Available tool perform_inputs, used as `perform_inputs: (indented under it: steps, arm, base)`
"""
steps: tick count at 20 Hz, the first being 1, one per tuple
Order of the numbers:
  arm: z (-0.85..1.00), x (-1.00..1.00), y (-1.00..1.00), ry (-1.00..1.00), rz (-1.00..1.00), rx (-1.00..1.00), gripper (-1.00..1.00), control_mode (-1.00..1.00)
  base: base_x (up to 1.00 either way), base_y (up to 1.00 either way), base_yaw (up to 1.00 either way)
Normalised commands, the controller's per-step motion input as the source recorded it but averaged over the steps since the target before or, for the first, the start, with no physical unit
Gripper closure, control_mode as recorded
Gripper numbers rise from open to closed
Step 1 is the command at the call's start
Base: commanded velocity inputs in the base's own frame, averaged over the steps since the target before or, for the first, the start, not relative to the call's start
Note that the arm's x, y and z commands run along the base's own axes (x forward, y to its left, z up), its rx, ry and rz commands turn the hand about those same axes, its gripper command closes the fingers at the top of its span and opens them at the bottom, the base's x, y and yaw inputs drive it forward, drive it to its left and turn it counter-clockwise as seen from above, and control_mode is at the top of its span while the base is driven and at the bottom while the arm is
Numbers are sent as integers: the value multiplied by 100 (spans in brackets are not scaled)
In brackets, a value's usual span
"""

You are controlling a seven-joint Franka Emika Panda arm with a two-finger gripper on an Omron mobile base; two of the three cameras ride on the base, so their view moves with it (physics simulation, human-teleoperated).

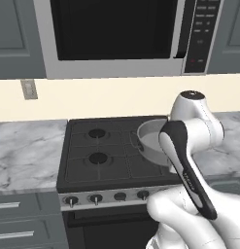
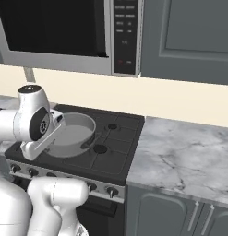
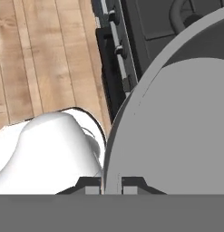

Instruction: Move the pot and pan from the stove into the sink.

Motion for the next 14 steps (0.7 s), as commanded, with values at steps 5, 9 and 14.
perform_inputs:
  steps: [5, 9, 14]
  arm:
    - [0, -3, 0, 0, 0, 0, 100, -100]
    - [0, 0, 0, 0, 0, 0, 100, 100]
    - [0, 0, 0, 0, 0, 0, 100, 100]
  base:
    - [0, 0, 0]
    - [-57, 0, 10]
    - [-51, 0, 30]
